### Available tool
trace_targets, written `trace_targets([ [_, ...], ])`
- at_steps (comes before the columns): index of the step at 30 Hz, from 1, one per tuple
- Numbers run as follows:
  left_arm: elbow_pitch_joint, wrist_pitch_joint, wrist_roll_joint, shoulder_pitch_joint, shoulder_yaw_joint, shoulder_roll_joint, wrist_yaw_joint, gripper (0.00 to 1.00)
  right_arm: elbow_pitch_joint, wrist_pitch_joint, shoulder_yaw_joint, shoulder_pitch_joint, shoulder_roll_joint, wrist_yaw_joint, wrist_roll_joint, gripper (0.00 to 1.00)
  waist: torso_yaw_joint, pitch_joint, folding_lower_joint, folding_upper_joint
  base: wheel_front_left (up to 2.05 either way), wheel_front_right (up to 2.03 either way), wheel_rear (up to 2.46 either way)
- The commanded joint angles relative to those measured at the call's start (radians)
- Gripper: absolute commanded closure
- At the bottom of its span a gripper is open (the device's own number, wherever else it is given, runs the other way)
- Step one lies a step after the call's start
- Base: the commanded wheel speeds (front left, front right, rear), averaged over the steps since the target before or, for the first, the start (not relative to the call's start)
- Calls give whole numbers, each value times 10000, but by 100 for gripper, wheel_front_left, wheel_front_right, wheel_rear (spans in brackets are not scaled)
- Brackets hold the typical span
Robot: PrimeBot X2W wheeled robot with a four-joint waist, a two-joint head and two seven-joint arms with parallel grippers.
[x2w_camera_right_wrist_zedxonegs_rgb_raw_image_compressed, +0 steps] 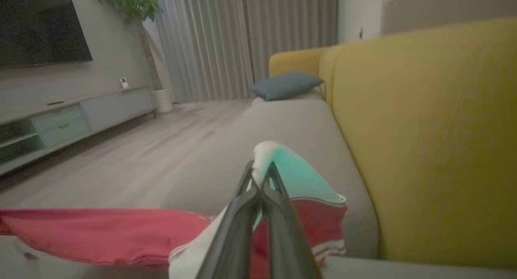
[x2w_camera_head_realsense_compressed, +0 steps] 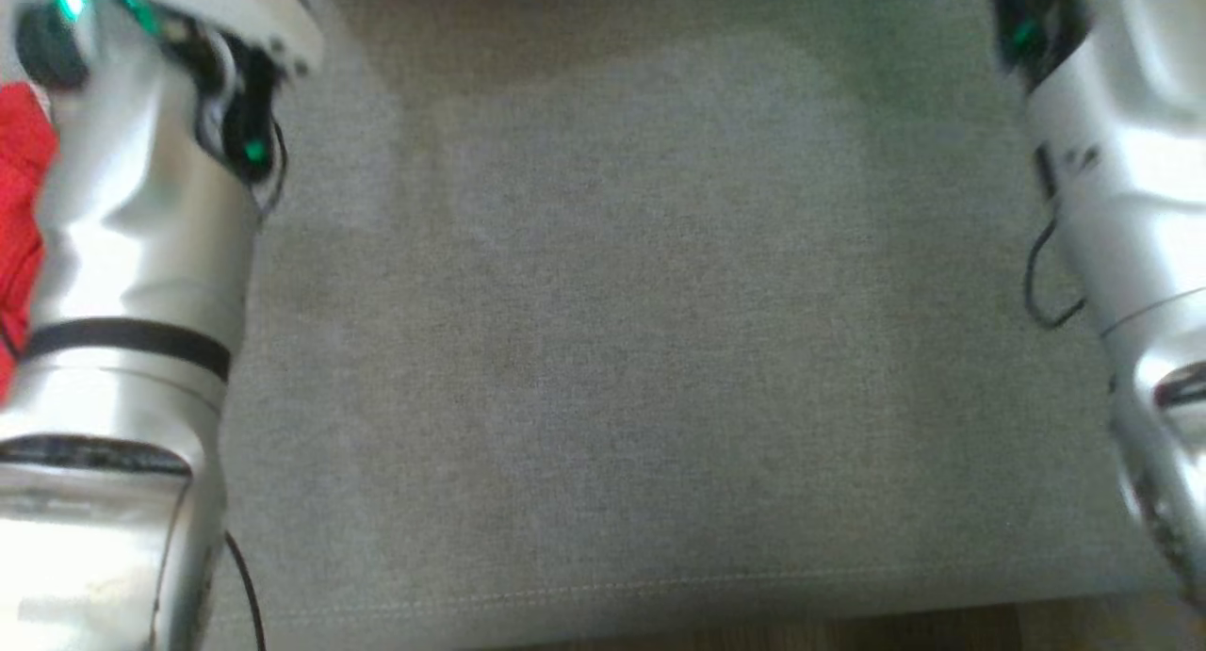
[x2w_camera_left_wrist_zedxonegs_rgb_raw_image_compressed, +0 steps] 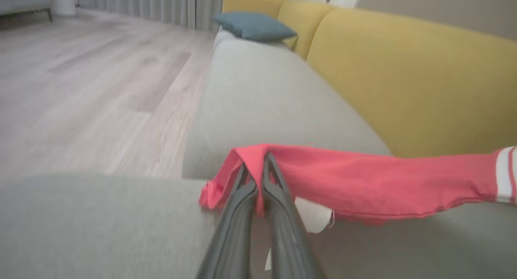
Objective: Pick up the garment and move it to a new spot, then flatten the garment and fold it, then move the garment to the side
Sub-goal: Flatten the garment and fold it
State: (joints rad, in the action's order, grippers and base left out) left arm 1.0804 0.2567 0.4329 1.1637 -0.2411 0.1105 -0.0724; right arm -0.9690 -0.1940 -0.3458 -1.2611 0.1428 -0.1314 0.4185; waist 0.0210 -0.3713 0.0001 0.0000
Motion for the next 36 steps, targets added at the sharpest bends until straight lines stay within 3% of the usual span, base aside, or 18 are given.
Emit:
trace_targets([
  [1,255,49,100,255,219,231,-121,100,-217,-79,-226,107,-360,7,344,100,32,-325,-1,0,0,0,0],
  [8,901,50,214,-504,283,17,-321,100,-921,-404,-734,1134,-471,7,1307,100,24,-605,-1,0,0,0,0],
  [15,-116,50,189,-1871,709,10,-400,100,62,-656,-1050,3016,246,7,2225,100,-25,-217,-1,0,0,0,0],
  [21,-1681,50,18,-3899,1189,37,-424,100,2516,-674,-482,5734,1003,7,2259,100,-49,580,-1,0,0,0,0],
  [26,-2955,51,-147,-5819,1363,233,-392,100,4610,-673,324,8472,1232,7,1765,100,11,1271,-1,0,0,0,0],
  [31,-4333,-111,-294,-7653,1318,451,-56,100,6839,295,1352,11063,917,7,1095,100,52,1748,-1,0,0,0,0],
  [36,-6426,-917,-321,-9453,1209,535,440,100,9302,1926,2391,13374,19,7,298,100,64,2091,-1,0,0,0,0],
])
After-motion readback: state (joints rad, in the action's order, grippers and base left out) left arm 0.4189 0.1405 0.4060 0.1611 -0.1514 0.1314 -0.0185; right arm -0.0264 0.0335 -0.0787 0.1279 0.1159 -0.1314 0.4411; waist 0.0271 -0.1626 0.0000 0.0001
